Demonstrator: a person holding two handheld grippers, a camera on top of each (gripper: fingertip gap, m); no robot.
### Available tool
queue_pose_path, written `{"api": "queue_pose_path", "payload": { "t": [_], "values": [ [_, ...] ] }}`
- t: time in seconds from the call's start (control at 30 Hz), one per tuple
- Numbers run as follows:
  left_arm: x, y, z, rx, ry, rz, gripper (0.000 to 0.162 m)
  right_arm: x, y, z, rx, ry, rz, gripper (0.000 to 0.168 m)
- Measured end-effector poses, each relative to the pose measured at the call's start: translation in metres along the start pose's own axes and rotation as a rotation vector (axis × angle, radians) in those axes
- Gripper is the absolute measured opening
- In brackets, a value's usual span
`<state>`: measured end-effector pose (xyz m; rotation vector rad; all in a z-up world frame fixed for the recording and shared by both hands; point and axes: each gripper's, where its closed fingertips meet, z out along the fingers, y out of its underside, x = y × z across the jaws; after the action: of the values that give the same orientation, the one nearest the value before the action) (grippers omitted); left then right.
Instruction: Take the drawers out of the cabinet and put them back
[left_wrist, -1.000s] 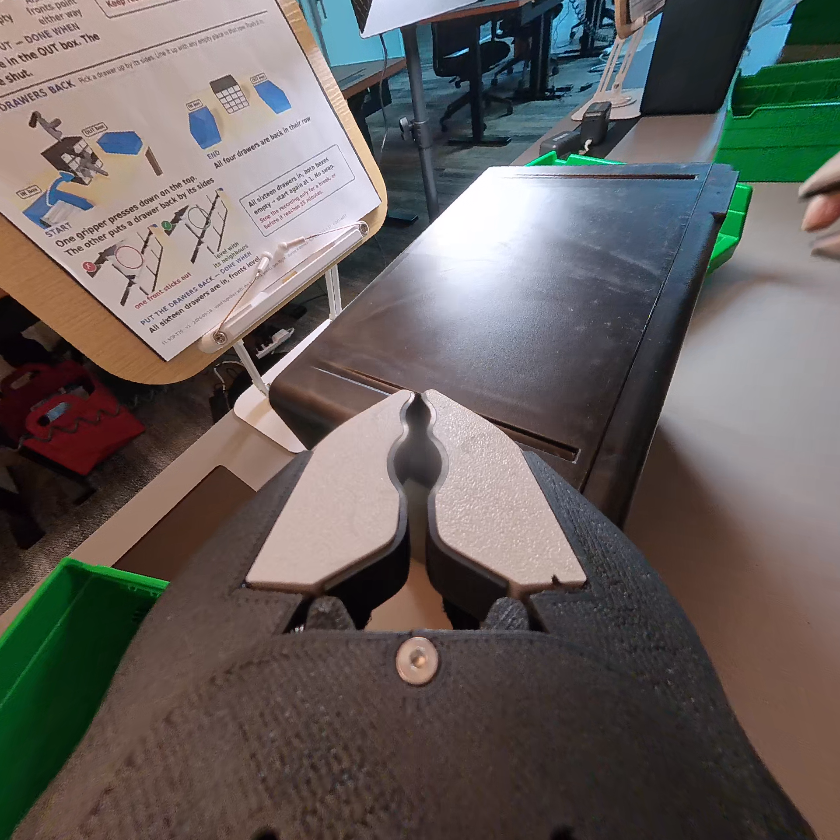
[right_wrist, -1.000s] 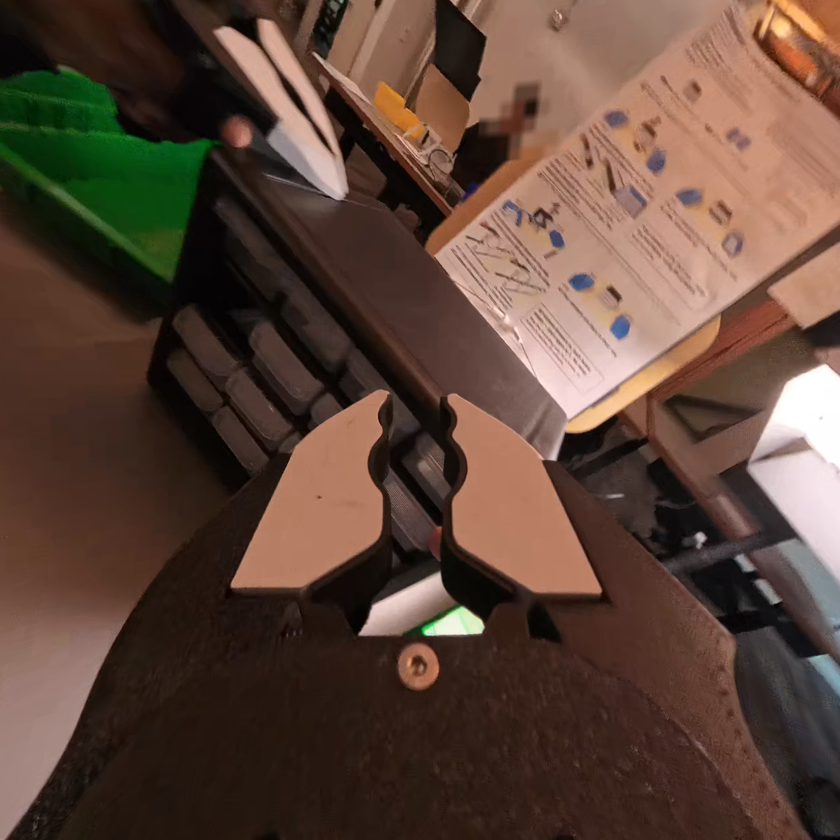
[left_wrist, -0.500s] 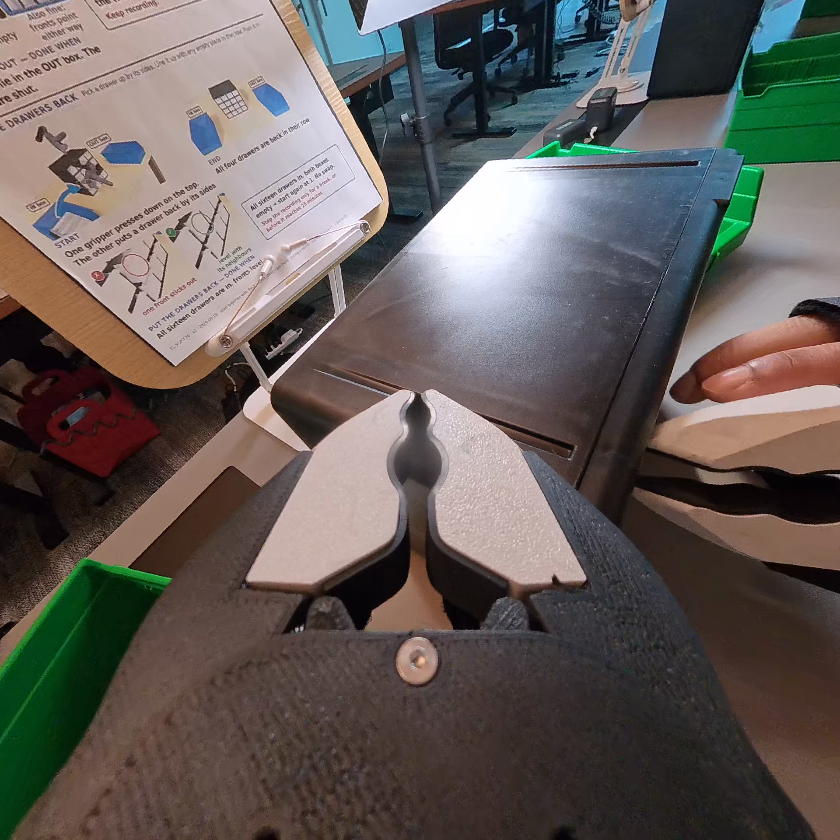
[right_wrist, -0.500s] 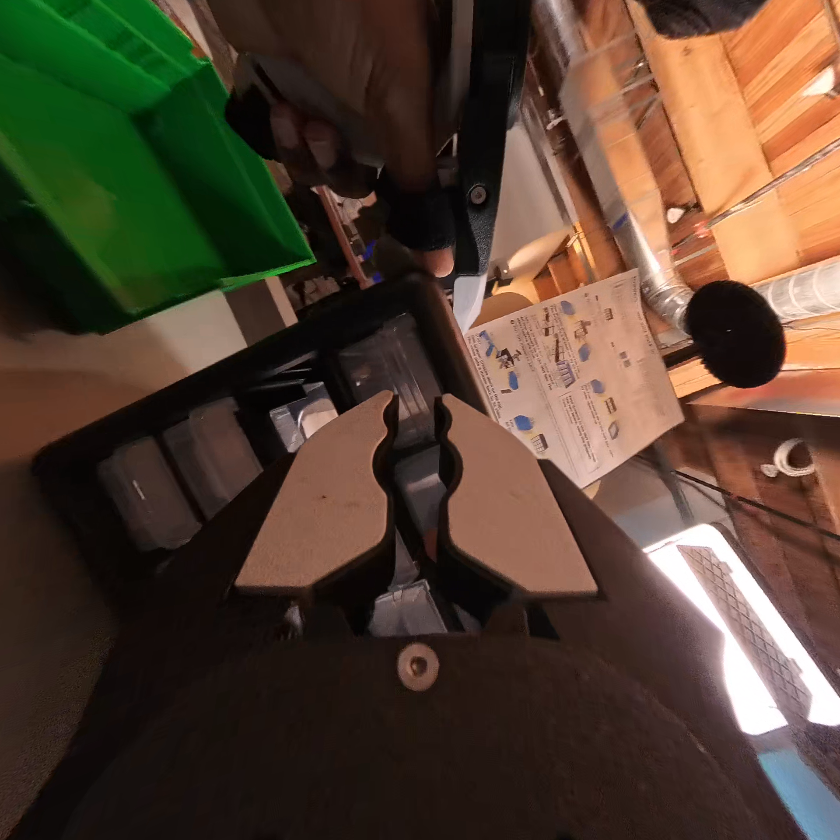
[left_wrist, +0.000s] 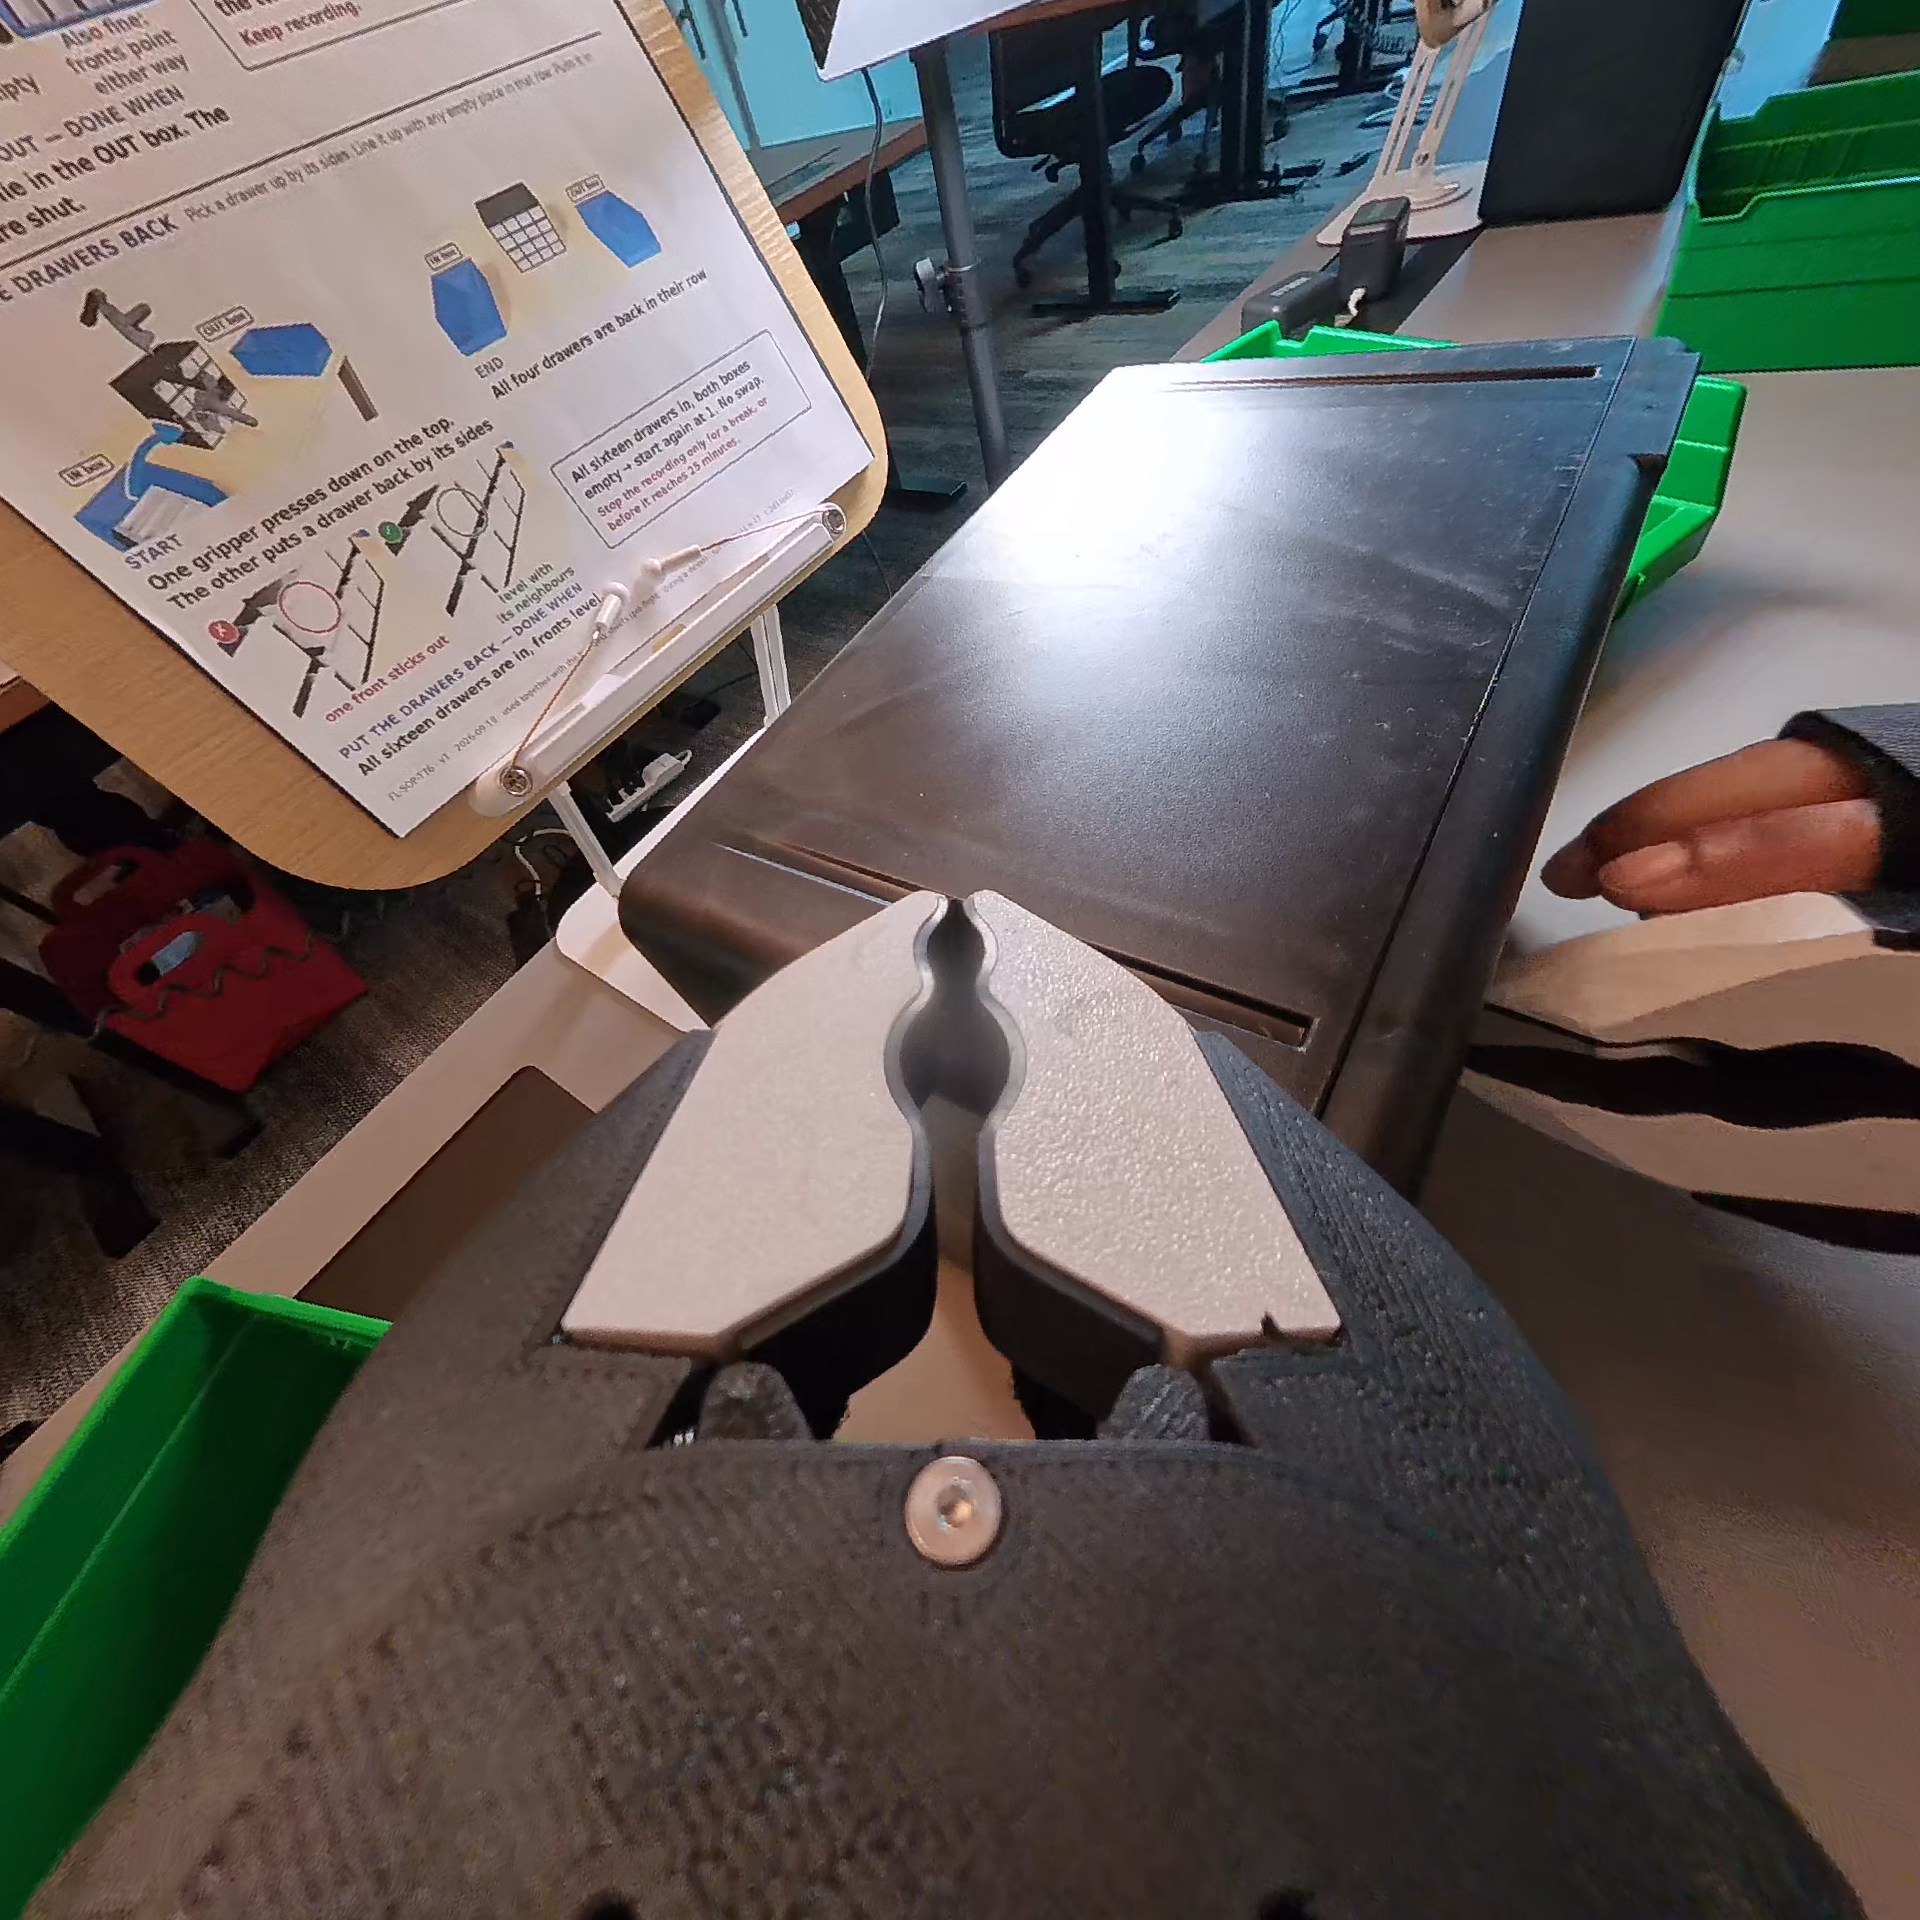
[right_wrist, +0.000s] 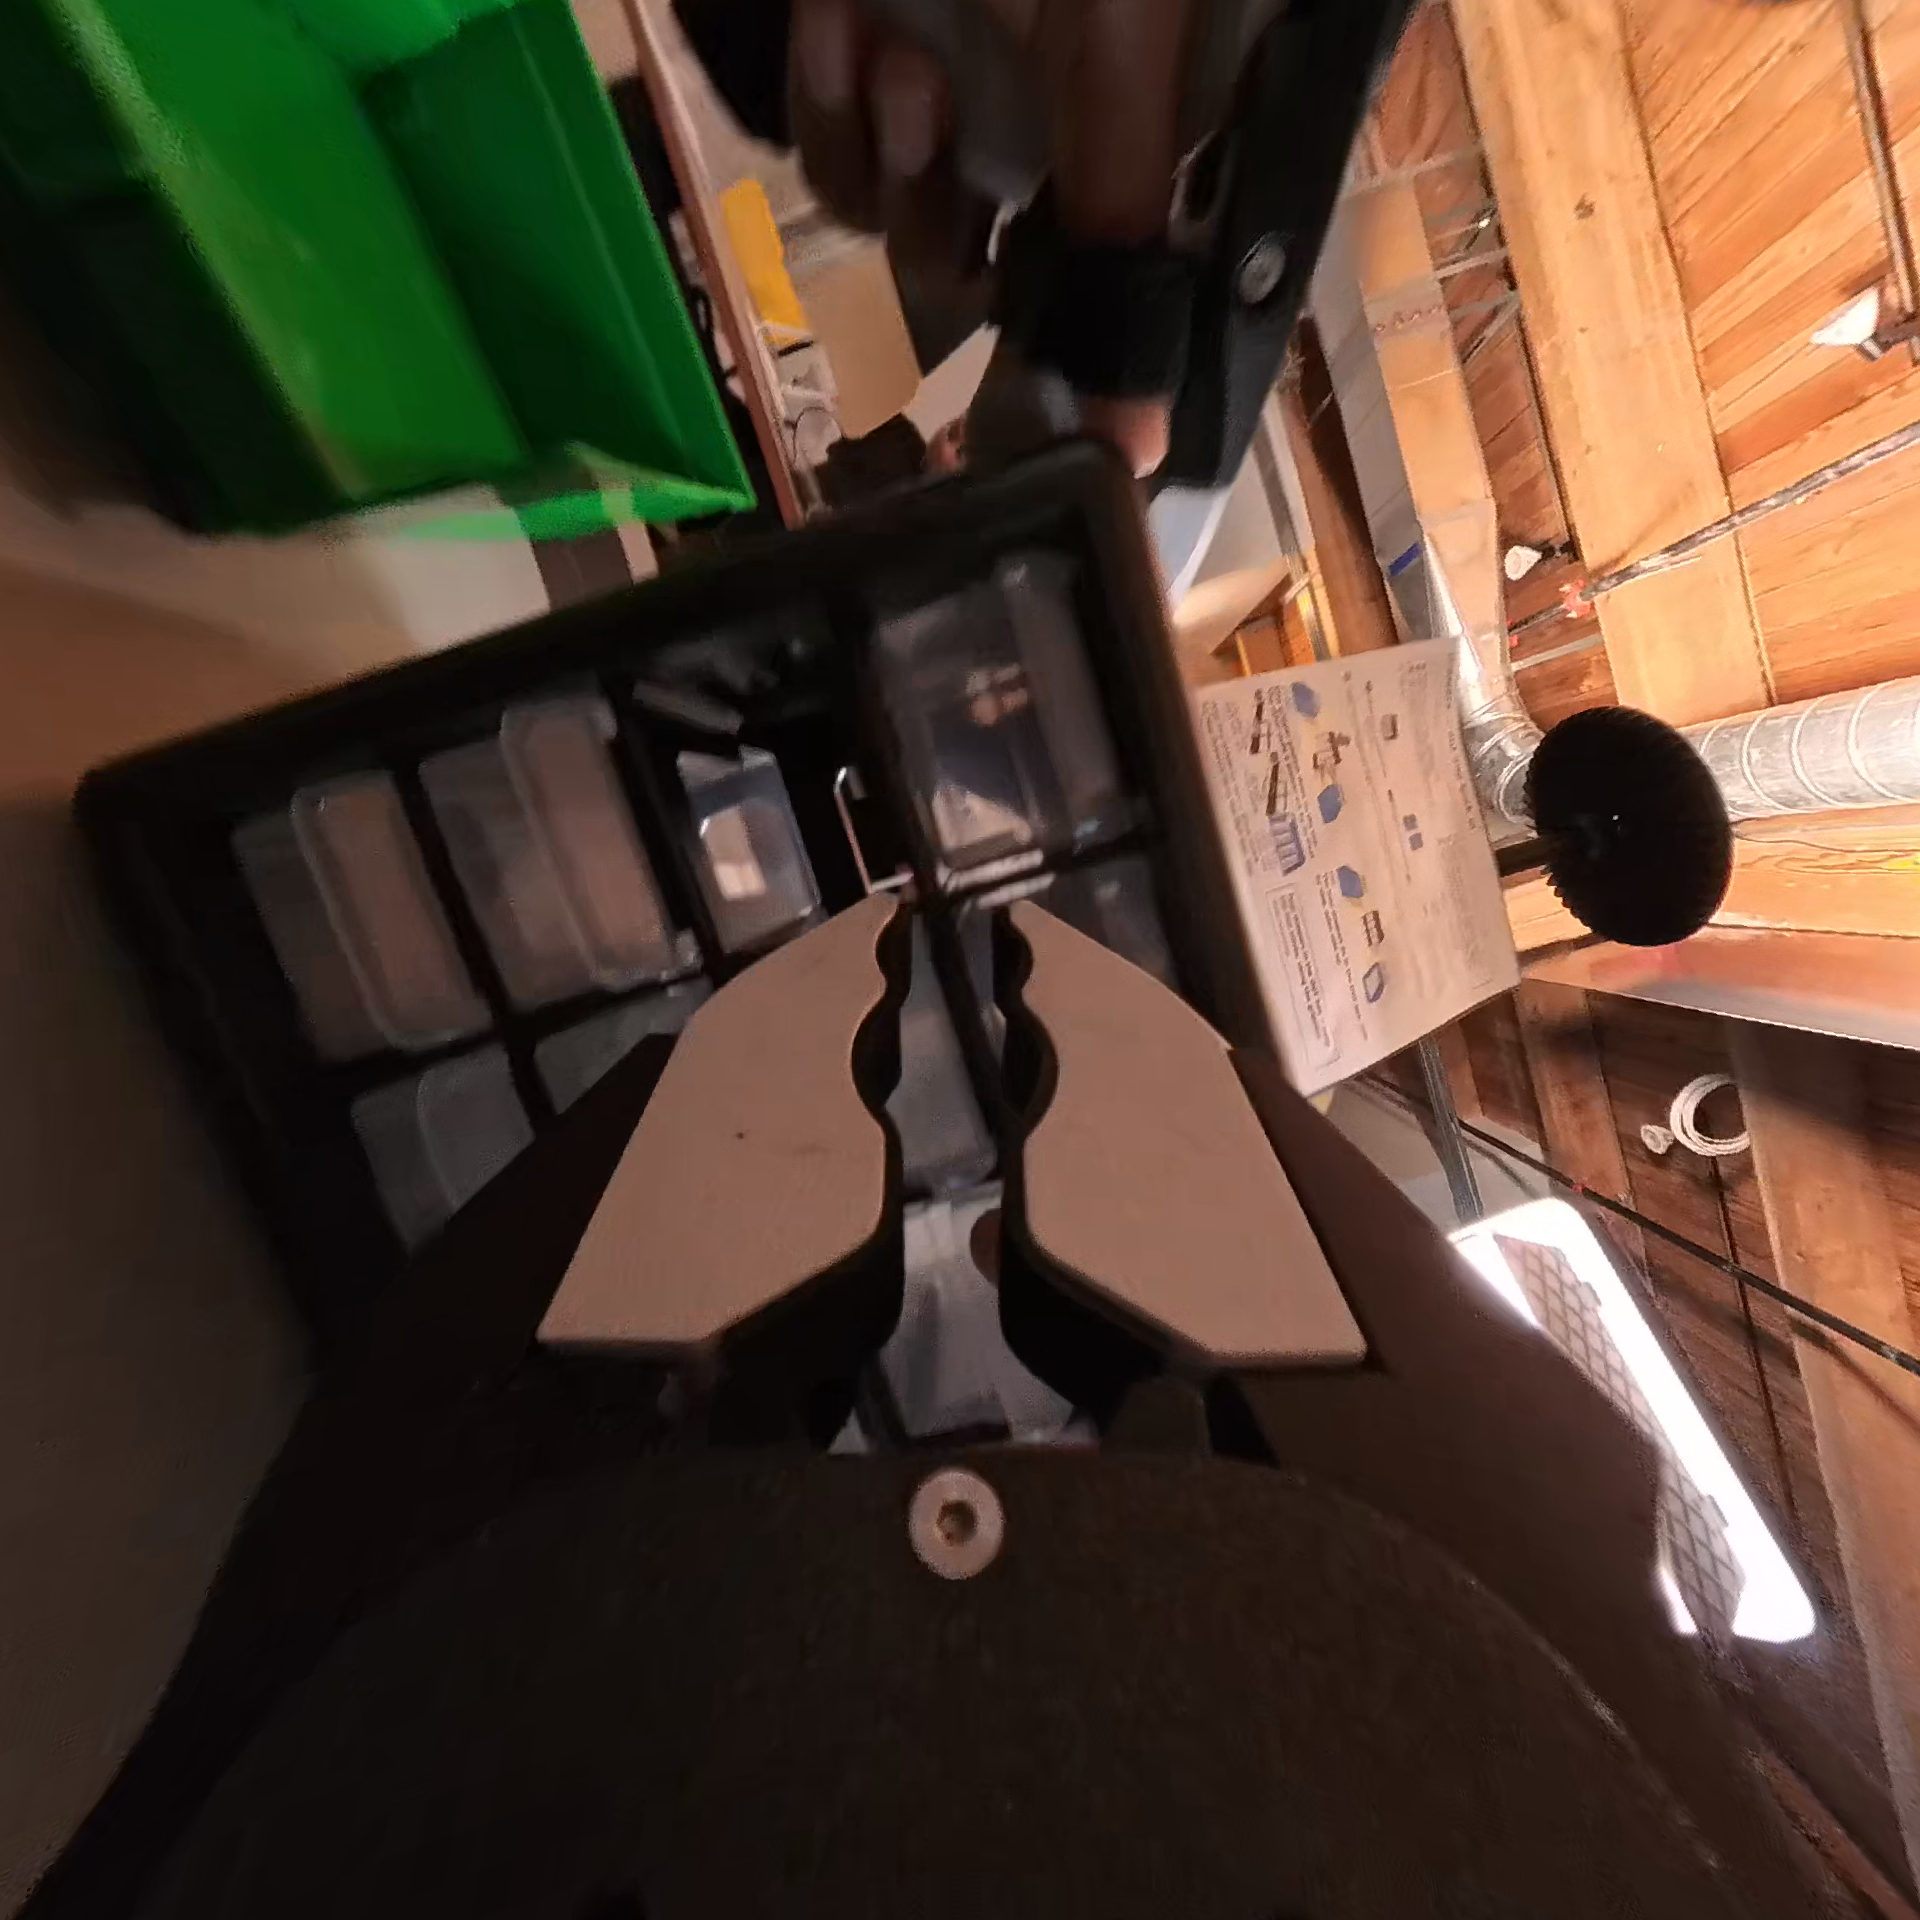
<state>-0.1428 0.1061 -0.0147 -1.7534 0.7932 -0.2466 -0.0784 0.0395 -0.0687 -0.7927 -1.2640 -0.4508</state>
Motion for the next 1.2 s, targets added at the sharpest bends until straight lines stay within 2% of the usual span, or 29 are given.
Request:
{"api": "queue_pose_path", "payload": {
  "t": [0.03, 0.13, 0.47, 0.8, 0.83, 0.97, 1.07, 1.2],
  "values": [
    [0.000, 0.000, 0.000, 0.000, 0.000, -0.001, 0.000, -0.004, 0.008, -0.001, -0.015, -0.008, -0.011, 0.014],
    [0.000, 0.000, 0.000, 0.001, 0.001, -0.002, 0.000, -0.012, 0.029, -0.002, -0.060, -0.011, -0.026, 0.015],
    [0.000, 0.000, 0.000, 0.005, 0.005, -0.005, 0.000, -0.005, 0.031, -0.006, -0.050, 0.062, -0.105, 0.008],
    [0.000, 0.000, 0.000, 0.004, 0.005, -0.004, 0.000, -0.011, -0.006, -0.085, 0.054, 0.002, -0.055, 0.010],
    [0.000, 0.000, 0.000, 0.004, 0.005, -0.005, 0.000, -0.013, -0.008, -0.089, 0.048, -0.024, -0.050, 0.013],
    [0.000, 0.000, 0.000, 0.004, 0.003, -0.006, 0.000, -0.018, -0.001, -0.088, -0.049, -0.135, -0.044, 0.044],
    [0.000, 0.000, 0.000, 0.004, 0.002, -0.007, 0.000, -0.021, 0.005, -0.080, -0.088, -0.190, -0.066, 0.047],
    [0.000, 0.000, 0.000, 0.008, 0.008, -0.011, 0.000, -0.028, 0.009, -0.074, -0.127, -0.265, -0.087, 0.040]
  ]
}}
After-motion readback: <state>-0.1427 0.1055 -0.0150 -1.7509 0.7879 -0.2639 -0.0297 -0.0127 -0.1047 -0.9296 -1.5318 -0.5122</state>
